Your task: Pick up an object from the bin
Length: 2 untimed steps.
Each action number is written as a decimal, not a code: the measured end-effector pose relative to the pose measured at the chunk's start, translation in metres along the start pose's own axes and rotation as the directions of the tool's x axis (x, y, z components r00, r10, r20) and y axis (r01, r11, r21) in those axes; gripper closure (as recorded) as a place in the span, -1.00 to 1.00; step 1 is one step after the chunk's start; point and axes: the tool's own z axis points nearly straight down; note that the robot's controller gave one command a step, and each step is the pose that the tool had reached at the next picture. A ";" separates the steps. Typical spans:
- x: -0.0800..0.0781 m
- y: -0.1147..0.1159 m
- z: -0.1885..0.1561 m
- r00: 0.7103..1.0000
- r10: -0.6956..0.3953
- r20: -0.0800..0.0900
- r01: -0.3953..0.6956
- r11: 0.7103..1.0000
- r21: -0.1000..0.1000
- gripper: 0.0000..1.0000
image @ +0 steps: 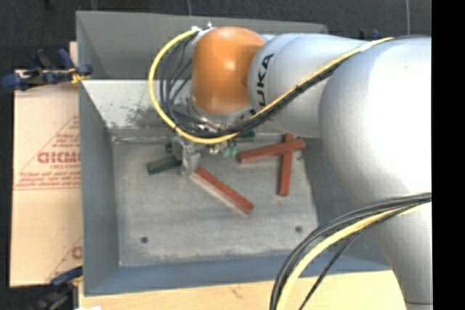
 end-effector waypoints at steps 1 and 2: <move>0.016 0.008 -0.045 1.000 0.011 -0.008 -0.011 1.000 -0.001 1.00; 0.004 0.031 -0.108 1.000 0.012 -0.004 -0.012 1.000 0.002 1.00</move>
Offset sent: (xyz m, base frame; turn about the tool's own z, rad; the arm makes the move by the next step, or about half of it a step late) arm -0.0157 0.0321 0.1118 0.0112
